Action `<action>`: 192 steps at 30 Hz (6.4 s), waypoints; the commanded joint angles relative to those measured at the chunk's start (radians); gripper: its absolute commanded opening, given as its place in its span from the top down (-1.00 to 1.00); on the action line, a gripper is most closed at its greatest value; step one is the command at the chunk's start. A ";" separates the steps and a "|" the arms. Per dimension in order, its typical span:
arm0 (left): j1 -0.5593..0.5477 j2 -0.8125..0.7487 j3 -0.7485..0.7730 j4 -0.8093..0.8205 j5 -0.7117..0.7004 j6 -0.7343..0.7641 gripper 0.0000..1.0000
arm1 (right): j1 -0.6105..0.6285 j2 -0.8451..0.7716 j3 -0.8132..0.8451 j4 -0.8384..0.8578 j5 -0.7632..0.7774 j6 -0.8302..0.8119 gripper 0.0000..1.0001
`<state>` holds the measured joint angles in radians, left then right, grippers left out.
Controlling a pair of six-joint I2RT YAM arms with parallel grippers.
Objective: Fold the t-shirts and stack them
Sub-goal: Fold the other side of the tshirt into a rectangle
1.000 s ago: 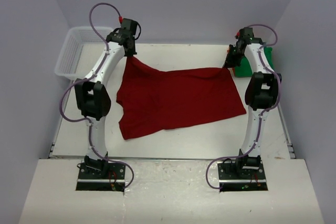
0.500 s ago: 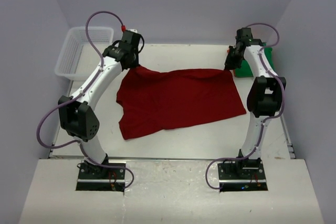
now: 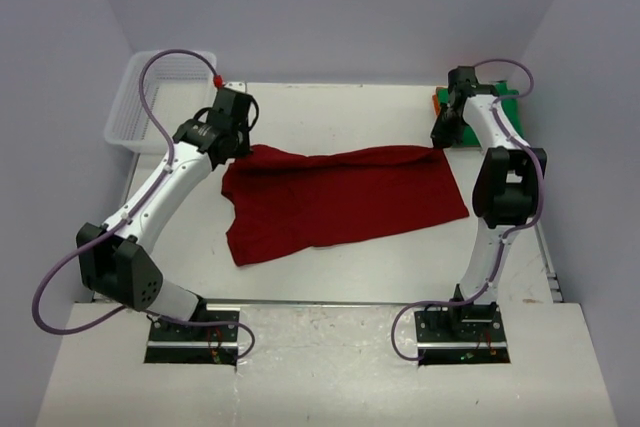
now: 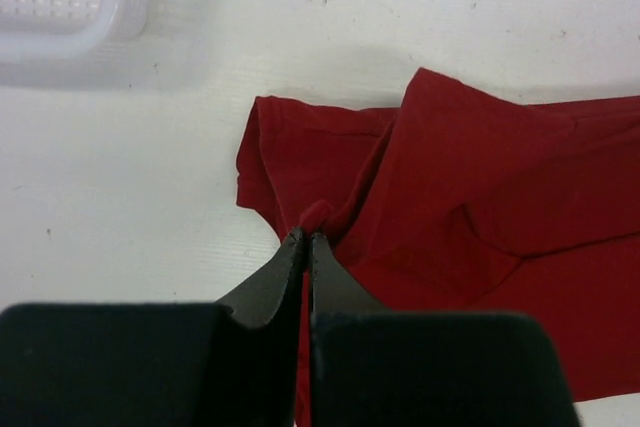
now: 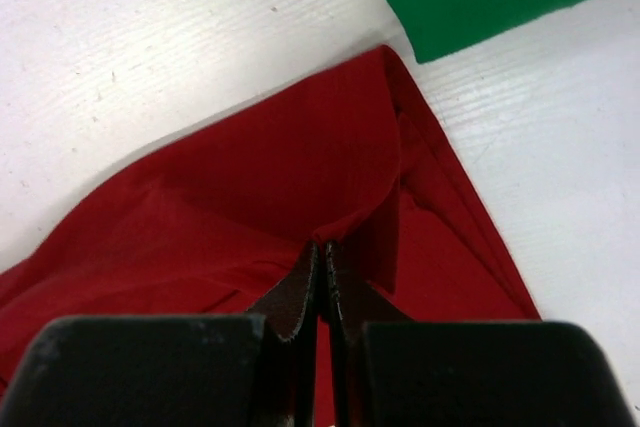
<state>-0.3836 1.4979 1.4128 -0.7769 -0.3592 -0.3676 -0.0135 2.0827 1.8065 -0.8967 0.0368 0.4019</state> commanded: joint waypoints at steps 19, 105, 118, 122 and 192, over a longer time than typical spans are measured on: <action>-0.055 -0.209 -0.255 0.033 0.043 -0.051 1.00 | -0.005 -0.161 -0.173 0.033 0.114 0.057 1.00; -0.086 -0.272 -0.284 0.050 0.114 -0.008 1.00 | -0.339 -0.391 -0.885 0.588 -0.525 0.505 0.19; -0.086 -0.277 -0.258 0.044 0.108 -0.007 1.00 | -0.344 -0.348 -0.855 0.575 -0.518 0.497 0.50; -0.086 -0.268 -0.250 0.042 0.108 -0.004 1.00 | -0.342 -0.348 -0.855 0.578 -0.515 0.499 0.64; -0.097 -0.274 -0.574 0.085 0.253 -0.286 1.00 | -0.186 -0.334 -0.432 0.417 -0.423 0.272 1.00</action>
<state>-0.4740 1.2675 0.8650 -0.6979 -0.1268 -0.5777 -0.2073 1.7859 1.3407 -0.4854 -0.3607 0.6949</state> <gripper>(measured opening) 0.007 0.003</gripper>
